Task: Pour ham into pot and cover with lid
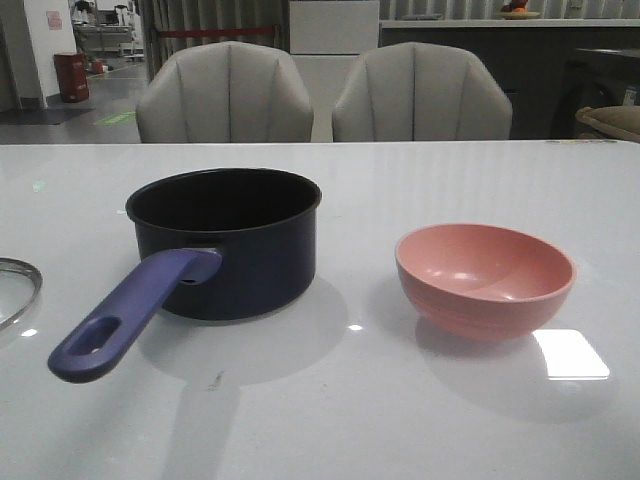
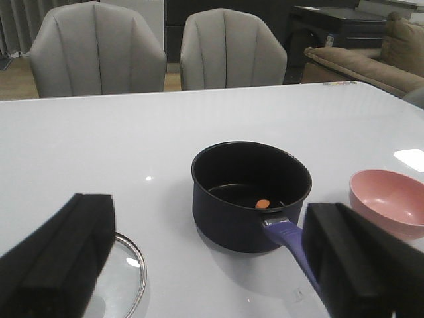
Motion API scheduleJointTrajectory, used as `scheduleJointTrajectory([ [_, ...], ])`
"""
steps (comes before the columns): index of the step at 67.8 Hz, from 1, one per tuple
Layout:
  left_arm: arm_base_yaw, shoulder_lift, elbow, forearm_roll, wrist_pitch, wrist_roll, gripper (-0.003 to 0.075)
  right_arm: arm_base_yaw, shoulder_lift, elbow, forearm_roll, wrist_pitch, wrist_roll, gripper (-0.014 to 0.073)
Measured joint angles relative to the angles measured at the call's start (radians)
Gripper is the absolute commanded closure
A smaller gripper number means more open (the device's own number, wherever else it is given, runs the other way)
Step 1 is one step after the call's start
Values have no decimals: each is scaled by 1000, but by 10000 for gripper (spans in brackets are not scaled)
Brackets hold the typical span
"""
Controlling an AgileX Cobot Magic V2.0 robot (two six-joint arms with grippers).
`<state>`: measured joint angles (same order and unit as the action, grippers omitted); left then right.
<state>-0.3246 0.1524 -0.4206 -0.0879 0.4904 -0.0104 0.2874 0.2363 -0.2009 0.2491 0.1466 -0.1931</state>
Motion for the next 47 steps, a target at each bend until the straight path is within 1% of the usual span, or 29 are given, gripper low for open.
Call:
scheduleJointTrajectory([
  [9,5,96,-57,27,4,-14,26,0,0,0,0,0,0,432],
  [15,28,176,-100,115,9,-92,29,0,0,0,0,0,0,432],
  [16,40,204,-114,148,9,-130,29,0,0,0,0,0,0,432],
  [18,56,233,-128,179,11,-158,29,0,0,0,0,0,0,432],
  [24,98,331,-170,240,11,-206,29,0,0,0,0,0,0,432],
  [33,143,469,-224,249,28,-222,29,0,0,0,0,0,0,432],
  [47,196,742,-338,223,117,-228,29,0,0,0,0,0,0,432],
])
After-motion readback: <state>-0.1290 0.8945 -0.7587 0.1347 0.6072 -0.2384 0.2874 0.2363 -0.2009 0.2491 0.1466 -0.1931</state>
